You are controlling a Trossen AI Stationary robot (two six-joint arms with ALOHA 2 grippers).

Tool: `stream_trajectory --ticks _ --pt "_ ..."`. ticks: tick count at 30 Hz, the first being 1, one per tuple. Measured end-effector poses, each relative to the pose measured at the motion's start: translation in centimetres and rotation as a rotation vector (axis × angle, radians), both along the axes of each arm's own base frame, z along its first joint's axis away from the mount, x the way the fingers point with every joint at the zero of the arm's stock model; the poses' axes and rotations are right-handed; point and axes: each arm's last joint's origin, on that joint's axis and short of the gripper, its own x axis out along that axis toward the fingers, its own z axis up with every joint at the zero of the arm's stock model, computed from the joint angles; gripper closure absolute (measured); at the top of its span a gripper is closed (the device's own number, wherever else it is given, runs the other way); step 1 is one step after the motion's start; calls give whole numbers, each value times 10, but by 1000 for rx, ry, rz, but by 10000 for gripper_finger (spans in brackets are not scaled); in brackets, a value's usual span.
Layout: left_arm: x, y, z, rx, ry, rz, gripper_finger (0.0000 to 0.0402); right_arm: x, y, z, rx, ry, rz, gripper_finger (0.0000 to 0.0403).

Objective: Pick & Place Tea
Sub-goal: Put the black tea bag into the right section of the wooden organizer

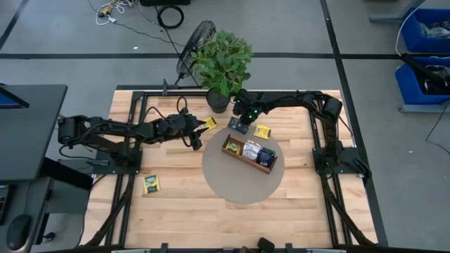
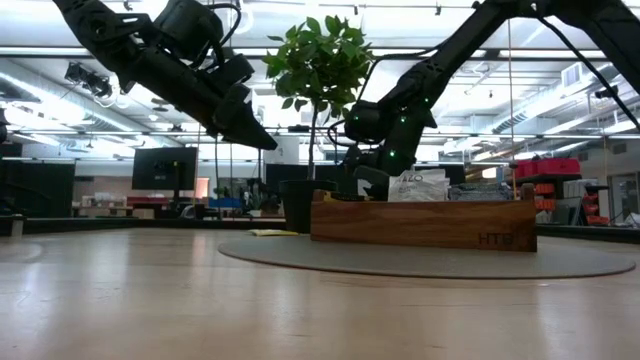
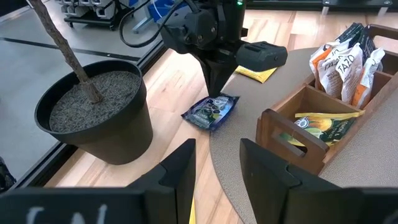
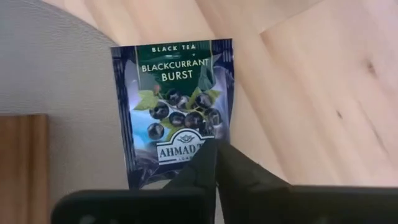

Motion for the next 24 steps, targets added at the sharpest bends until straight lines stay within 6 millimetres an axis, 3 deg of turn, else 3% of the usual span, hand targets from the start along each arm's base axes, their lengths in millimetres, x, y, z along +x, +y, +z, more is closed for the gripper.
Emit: stream_trajectory --ticks 13,24 --pt "0 0 0 -6 -3 3 271 -11 10 24 -201 146 -60 401" --pt "0 0 0 -6 -3 3 271 -11 21 28 -184 176 -64 397"
